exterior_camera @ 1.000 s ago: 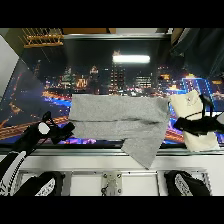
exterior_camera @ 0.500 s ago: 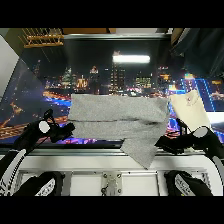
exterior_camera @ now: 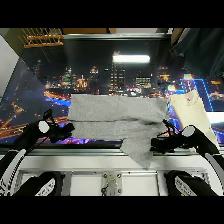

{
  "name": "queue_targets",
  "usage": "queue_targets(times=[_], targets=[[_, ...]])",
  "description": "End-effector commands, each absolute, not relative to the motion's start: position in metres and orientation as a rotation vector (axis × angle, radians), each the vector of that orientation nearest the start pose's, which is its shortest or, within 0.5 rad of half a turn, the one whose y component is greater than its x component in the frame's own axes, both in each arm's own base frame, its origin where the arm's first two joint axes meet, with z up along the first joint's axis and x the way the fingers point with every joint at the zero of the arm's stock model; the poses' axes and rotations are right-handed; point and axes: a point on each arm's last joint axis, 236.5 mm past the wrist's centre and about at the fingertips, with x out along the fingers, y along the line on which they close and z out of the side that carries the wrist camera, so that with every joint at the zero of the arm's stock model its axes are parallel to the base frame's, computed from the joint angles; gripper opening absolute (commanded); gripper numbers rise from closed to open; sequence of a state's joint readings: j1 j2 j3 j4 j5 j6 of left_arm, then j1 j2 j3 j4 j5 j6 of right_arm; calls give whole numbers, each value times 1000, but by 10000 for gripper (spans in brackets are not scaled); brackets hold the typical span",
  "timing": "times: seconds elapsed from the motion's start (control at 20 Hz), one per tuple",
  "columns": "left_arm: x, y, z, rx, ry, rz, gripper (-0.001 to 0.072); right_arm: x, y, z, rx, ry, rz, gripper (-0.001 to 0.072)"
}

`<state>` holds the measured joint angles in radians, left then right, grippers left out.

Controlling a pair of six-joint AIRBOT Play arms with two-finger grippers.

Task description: Fold the clothes and pants, and hang the long-sleeved shirts on hangers.

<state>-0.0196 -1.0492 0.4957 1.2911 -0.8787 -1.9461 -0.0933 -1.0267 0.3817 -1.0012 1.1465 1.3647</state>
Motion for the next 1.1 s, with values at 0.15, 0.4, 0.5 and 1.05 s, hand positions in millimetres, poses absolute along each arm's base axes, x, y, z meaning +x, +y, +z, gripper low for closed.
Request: queue_targets(times=[0.15, 0.4, 0.5, 1.05], targets=[[219, -45, -71, -552, 1432, 132, 7, 151, 73, -61, 305, 1685, 312, 17], [220, -49, -33, -546, 1320, 84, 7, 202, 60, -3, 262, 1484, 248, 17], [235, -47, -21, -543, 1280, 78, 7, 228, 58, 13, 254, 1420, 241, 16], [356, -56, -51, -494, 1355, 60, 7, 355, 66, -5, 426, 1212, 206, 19]])
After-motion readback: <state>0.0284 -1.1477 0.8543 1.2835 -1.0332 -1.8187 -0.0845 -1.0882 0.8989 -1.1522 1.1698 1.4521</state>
